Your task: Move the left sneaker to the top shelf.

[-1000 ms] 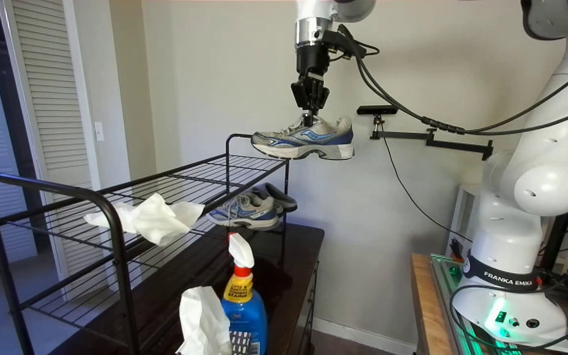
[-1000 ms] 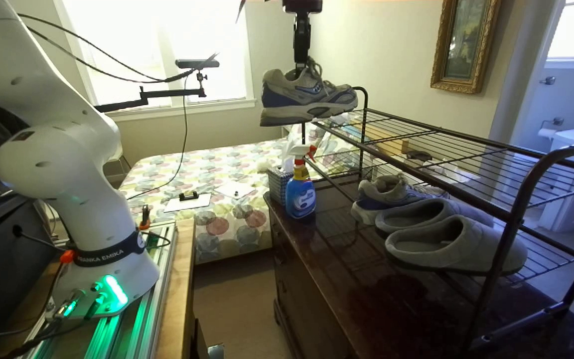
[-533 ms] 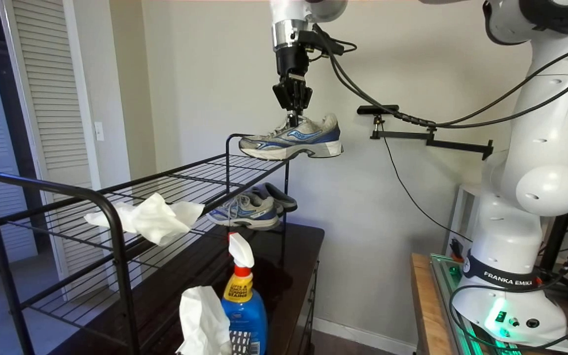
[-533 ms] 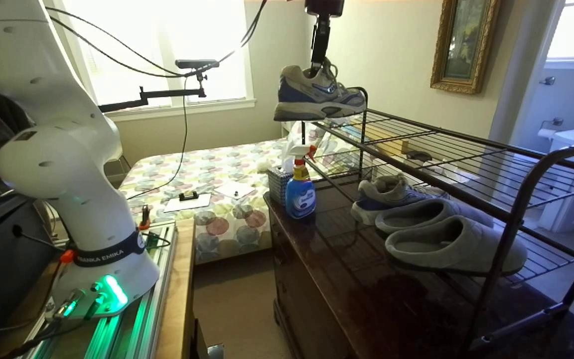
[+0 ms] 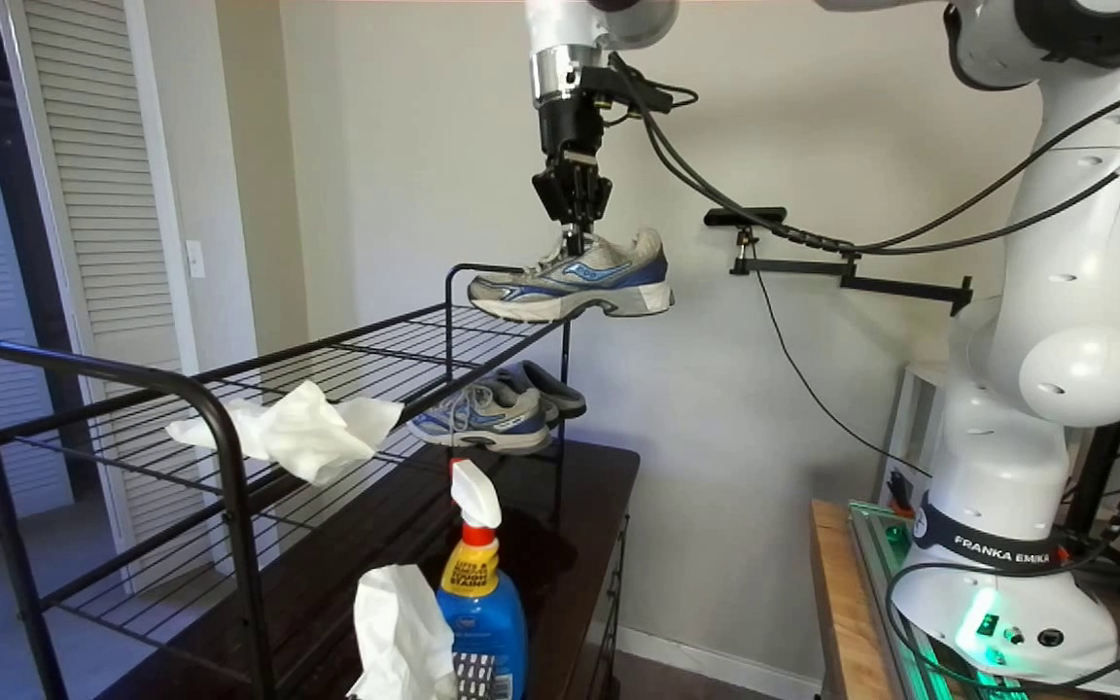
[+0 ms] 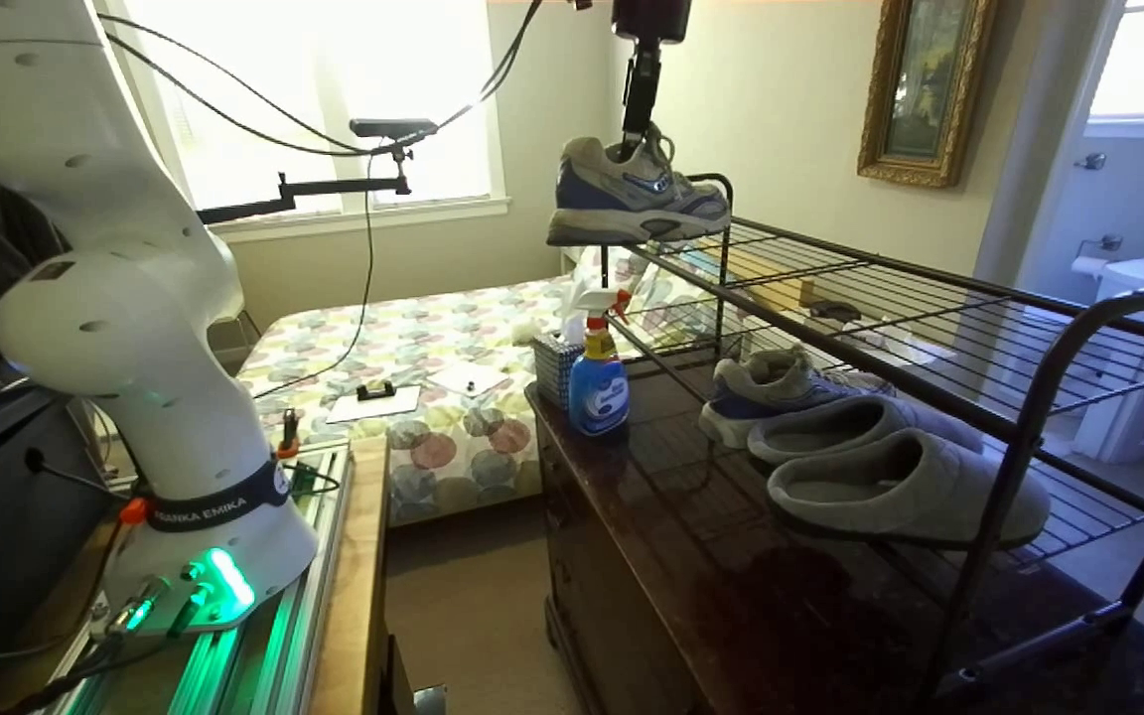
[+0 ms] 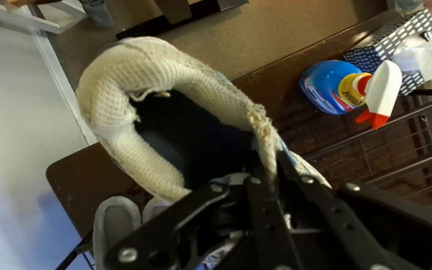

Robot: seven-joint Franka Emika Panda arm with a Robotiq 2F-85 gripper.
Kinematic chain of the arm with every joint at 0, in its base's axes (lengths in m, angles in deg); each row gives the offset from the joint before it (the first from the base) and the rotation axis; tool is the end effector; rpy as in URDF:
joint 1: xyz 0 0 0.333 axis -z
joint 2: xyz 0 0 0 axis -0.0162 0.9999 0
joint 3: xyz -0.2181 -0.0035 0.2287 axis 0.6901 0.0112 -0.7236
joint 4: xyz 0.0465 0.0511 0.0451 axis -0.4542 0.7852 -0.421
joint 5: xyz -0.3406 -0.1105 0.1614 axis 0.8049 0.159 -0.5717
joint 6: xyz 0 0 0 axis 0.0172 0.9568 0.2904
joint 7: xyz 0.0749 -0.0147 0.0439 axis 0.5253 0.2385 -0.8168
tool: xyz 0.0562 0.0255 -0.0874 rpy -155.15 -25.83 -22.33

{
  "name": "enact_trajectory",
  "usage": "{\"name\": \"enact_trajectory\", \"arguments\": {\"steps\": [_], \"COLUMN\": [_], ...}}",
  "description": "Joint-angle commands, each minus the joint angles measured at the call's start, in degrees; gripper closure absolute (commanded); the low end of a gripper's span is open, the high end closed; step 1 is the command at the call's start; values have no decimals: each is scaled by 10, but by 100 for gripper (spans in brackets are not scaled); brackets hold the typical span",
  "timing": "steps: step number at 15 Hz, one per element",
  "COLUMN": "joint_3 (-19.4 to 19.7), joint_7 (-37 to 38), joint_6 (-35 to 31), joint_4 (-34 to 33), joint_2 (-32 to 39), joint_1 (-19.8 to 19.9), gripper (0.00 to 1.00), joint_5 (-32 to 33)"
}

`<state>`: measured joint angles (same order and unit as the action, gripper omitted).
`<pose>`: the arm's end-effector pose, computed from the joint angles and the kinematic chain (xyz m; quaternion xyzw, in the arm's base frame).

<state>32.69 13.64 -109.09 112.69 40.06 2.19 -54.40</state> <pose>0.5232 0.0399 0.5823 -0.9808 0.1803 0.0737 0.0041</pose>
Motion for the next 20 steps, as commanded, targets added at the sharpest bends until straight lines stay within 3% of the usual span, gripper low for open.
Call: {"name": "enact_trajectory", "arguments": {"steps": [1, 6, 11, 20], "joint_3": [-3, 1, 12, -1], "joint_7": [48, 114, 153, 220], "joint_6": [30, 61, 108, 88], "joint_4": [-108, -237, -352, -550], "joint_2": [81, 166, 258, 401], "joint_1": [-23, -58, -69, -96], "gripper": [97, 97, 97, 97], "joint_5": [4, 13, -21, -59]}}
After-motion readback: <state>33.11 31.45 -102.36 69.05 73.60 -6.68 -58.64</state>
